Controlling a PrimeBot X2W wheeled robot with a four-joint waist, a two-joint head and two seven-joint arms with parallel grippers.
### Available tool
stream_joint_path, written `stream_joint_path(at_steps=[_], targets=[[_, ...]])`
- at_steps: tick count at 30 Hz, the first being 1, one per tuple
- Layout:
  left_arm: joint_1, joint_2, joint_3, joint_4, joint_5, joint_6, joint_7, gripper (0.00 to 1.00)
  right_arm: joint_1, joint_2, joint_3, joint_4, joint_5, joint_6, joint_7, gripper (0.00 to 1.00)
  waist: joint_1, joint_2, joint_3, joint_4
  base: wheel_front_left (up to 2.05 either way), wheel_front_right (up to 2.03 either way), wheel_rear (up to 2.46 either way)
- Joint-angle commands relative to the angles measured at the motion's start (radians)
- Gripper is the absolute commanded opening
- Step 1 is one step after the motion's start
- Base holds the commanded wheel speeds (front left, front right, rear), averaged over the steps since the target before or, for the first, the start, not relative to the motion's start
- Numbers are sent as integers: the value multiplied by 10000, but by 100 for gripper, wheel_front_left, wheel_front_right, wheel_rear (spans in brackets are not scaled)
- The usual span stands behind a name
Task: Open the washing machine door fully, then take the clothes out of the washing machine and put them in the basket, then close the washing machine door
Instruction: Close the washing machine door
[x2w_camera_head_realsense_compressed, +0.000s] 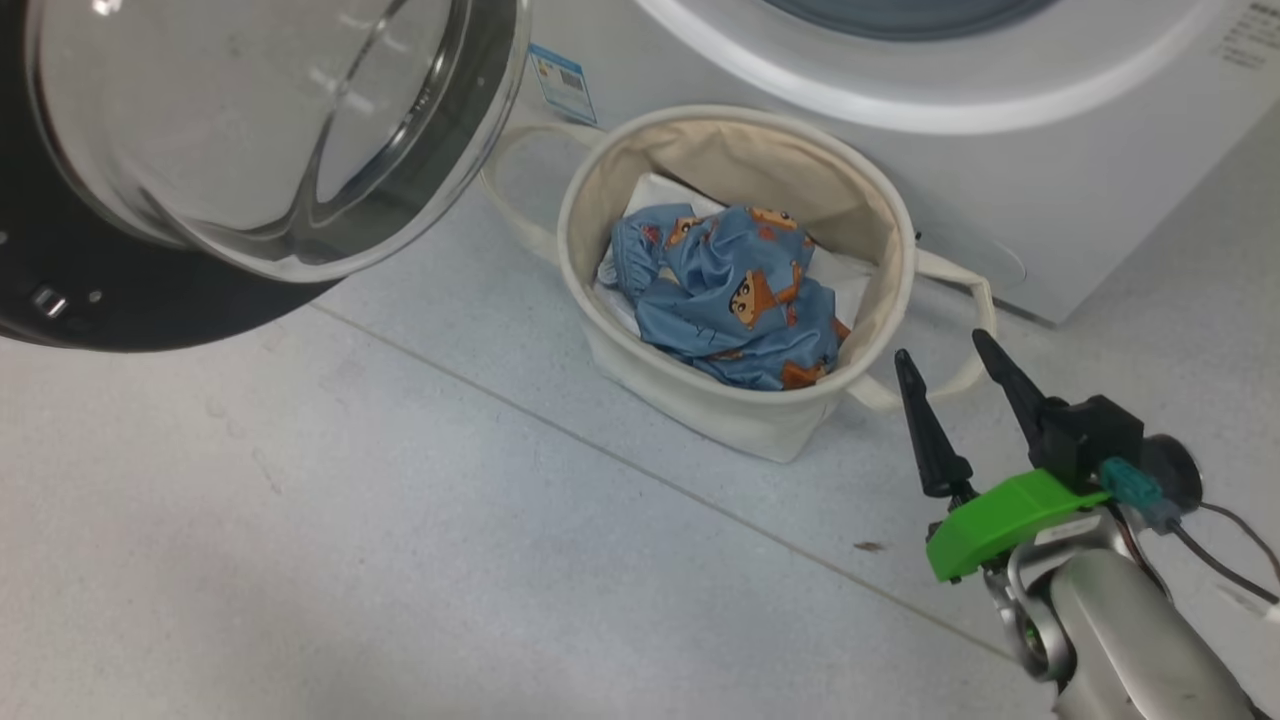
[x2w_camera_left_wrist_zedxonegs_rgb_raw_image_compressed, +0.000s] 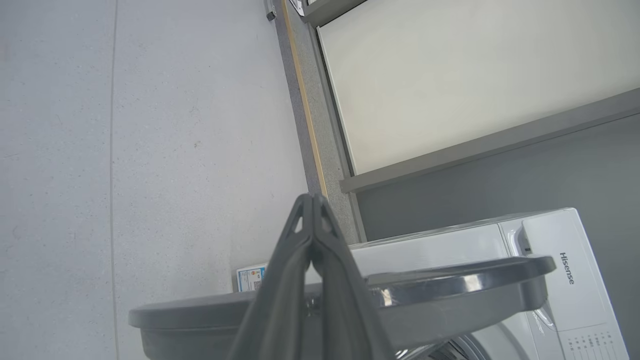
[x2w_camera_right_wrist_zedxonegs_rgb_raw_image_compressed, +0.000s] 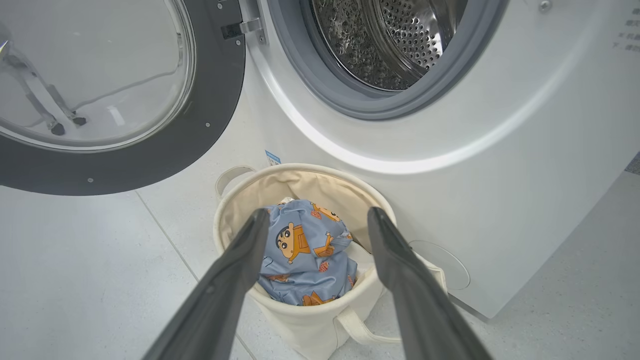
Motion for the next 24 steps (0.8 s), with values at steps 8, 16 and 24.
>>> stream_joint_path(at_steps=[8,16,24], targets=[[-510,271,21,-649,-74,-68,-669,0,-49,-262,-121,-1023,-304,8,436,100,0,0,593,-242,0,0,0],[-46,159,-408,-1026,-145,-70,-232,0,4,-171,-161,-1232,-360,8,510,100,0,0,543,-375,0,0,0],[657,-438,-982,-1871,-530,-70,998,0,188,92,-101,-876,-220,8,262,100,0,0,-139,-187,0,0,0]])
